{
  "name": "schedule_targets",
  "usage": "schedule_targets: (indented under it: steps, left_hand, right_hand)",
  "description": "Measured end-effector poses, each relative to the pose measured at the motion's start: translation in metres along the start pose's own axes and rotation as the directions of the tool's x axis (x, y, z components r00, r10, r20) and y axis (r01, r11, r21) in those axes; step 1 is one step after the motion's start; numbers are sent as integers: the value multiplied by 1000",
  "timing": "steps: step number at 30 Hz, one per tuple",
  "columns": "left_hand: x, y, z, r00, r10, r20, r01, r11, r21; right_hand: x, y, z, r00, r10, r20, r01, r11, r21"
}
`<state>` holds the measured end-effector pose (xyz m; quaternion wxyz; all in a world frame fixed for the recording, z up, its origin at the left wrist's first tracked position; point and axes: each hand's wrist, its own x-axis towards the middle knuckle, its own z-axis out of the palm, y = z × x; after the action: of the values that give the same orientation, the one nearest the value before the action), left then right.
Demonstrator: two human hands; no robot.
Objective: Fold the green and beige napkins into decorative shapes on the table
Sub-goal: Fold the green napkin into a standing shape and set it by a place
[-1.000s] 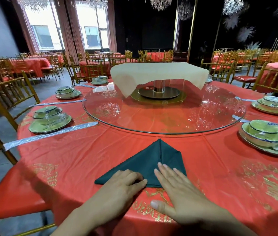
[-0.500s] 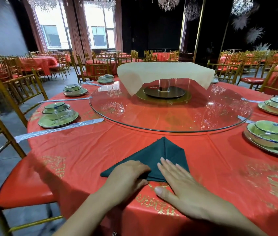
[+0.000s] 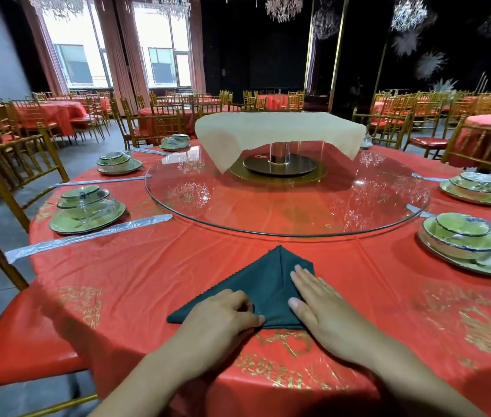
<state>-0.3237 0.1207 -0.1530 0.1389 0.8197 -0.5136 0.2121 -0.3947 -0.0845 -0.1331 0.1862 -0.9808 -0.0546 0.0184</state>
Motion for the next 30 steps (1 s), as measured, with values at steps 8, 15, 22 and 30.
schedule_targets:
  steps: [8,15,22,30]
  left_hand:
    - [16,-2,1,992,91,86,-75,983,-169]
    - [4,-3,9,989,124,76,-123,992,-21]
    - [0,-3,11,991,97,91,-96,995,-10]
    - [-1,1,11,998,43,40,-41,997,-59]
  right_hand:
    - [7,9,0,993,7,120,12,987,-163]
    - [13,20,-8,987,38,158,0,972,-234]
    - [15,26,-11,973,117,197,-64,964,-259]
    - [5,11,-9,993,114,19,-108,977,-186]
